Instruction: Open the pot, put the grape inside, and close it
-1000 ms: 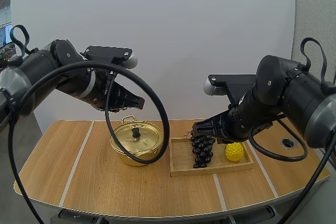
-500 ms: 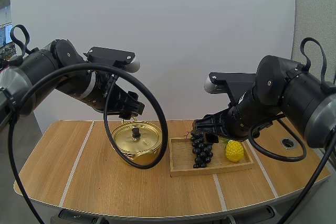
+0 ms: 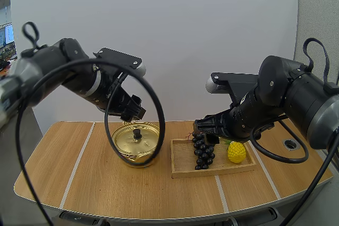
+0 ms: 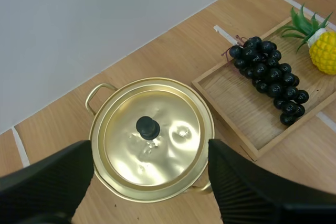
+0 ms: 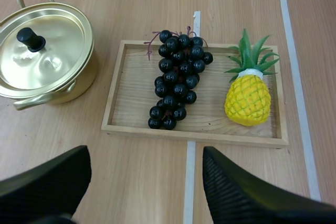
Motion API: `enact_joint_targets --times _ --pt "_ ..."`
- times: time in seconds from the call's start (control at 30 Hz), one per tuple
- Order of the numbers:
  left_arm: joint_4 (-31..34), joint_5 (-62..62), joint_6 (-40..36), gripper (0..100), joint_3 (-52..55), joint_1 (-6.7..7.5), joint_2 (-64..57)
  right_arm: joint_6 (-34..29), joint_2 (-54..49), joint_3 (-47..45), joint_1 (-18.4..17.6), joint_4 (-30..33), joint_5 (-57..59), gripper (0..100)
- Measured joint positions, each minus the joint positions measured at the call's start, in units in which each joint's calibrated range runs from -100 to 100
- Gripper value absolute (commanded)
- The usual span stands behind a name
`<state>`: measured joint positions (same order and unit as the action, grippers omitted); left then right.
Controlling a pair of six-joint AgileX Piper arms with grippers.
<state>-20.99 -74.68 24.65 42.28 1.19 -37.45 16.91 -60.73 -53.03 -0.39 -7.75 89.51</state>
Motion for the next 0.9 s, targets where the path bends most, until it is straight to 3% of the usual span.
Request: enact_joint_targets --times 0.9 --pt "1.5 -7.8 4.0 100 -19.8 0.0 36.4 0.0 0.0 0.0 0.0 -0.3 0.0 100"
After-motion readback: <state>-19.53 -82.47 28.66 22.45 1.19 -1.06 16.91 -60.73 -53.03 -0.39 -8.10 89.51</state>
